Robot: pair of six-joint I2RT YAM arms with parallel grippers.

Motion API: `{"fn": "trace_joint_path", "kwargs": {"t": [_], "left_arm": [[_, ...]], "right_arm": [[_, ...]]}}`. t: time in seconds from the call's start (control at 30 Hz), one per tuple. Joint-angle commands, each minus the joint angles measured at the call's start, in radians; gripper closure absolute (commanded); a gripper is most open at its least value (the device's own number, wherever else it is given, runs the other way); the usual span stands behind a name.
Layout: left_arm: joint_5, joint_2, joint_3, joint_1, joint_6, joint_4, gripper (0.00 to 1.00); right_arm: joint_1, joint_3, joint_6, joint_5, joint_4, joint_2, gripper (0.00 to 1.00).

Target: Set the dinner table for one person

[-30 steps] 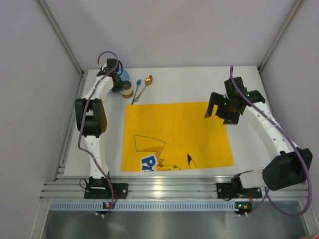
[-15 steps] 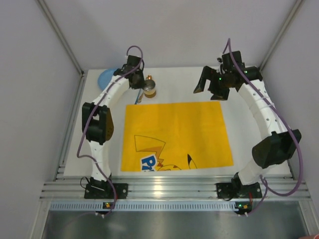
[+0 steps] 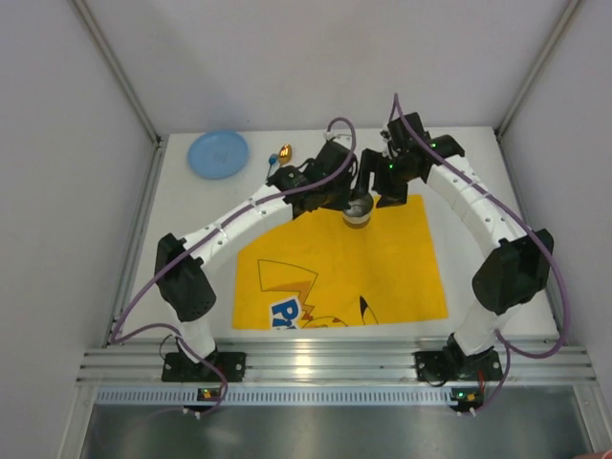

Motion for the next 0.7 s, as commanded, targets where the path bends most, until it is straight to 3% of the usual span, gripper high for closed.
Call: {"fn": "trace_joint_path", "kwargs": {"t": [0.0,0.13,0.17,0.23,0.27,0.3,0.4,0.43,0.53,0.67], "left_arm": [[-0.091,-0.044,-0.001,-0.062,-0.049,-0.036,1.0],[-0.135,-0.028,0.046,-0.115,-0.07,-0.086,1.0],[-0.146,-0.021,0.059,-0.122,-0.078,-0.099,1.0],[-0.171,0.006,0.098,-0.132,-0.093,-0.123,1.0],[-0.172,0.017,0.121,-0.134,-0.096,-0.148,0.99],[-0.177,0.037,0.132,-0.136,-0.098,-0.158,0.93],[-0.221,0.052,0.148,-0.137,-0.112,-0.197,0.54],[-0.246,0.049,0.14,-0.136,-0.124,-0.198,0.31],[-0.298,0.023,0.103,-0.099,-0.11,-0.192,0.15],[-0.239,-0.04,0.01,0.011,-0.087,-0.137,0.1]], "right_arm": [[0.028,-0.103,0.008,0.102,0.016,-0.065,0.3],[0.047,-0.202,0.005,0.18,0.011,-0.117,0.72],[0.051,-0.216,0.005,0.194,0.01,-0.128,0.88],[0.058,-0.245,0.008,0.231,0.002,-0.151,1.0],[0.06,-0.251,0.008,0.24,-0.002,-0.155,1.0],[0.061,-0.26,0.008,0.256,-0.004,-0.163,1.0],[0.061,-0.259,0.009,0.298,-0.012,-0.175,1.0],[0.06,-0.254,0.006,0.309,-0.018,-0.175,1.0],[0.046,-0.227,-0.011,0.351,-0.039,-0.163,1.0],[-0.003,-0.207,-0.041,0.383,-0.058,-0.14,1.0]]}}
